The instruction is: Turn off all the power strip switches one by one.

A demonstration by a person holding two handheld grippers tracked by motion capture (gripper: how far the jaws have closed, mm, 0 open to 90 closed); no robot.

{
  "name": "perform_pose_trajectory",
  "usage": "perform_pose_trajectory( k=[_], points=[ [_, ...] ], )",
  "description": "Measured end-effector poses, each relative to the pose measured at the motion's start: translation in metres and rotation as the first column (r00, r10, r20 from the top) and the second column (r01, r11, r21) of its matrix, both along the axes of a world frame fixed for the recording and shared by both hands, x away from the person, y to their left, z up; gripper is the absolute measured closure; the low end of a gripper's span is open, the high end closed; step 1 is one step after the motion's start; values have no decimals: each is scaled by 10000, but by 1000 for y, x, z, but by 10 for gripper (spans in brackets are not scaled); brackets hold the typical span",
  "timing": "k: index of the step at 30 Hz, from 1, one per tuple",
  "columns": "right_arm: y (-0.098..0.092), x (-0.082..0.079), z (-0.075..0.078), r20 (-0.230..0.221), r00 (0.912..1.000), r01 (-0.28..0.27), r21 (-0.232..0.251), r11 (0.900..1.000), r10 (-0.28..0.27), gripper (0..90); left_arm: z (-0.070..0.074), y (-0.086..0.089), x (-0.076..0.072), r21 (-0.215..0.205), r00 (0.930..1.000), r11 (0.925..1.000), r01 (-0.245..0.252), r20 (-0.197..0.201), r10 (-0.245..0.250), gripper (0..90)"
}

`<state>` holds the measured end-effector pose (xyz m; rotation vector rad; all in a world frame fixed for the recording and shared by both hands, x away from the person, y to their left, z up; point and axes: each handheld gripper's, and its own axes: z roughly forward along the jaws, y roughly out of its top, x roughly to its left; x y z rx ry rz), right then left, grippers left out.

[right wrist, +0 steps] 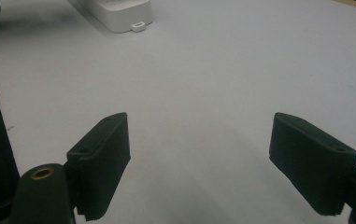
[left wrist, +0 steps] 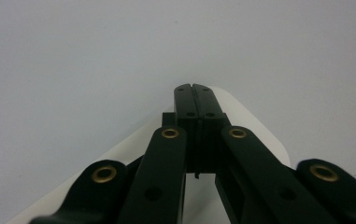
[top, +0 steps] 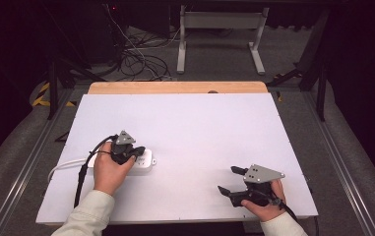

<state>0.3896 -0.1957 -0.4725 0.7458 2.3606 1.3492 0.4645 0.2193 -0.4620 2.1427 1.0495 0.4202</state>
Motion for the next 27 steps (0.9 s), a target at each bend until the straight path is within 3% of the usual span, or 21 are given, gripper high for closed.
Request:
perform_pose_trajectory(
  k=[7,18,20,21,27],
  points=[
    [0,0,0,-22,10000,-20,-23,10000,20,207,0,-1,-1,295,9998,9996,-24,201,18,900],
    [1,0,-1,-56,10000,-34,-25,10000,34,205,-1,-4,-3,309,9997,9995,-6,250,-1,900],
    [1,0,-1,-58,10000,-34,-41,10000,34,205,-1,-5,-4,460,9994,9989,13,332,-28,900],
    [1,0,-1,-67,10000,-37,-44,10000,36,204,0,-7,-5,761,9984,9971,-83,558,40,900],
    [1,0,-2,-92,10000,-25,-72,10000,24,202,-2,-7,-4,631,9989,9980,19,469,-49,900]
  ],
)
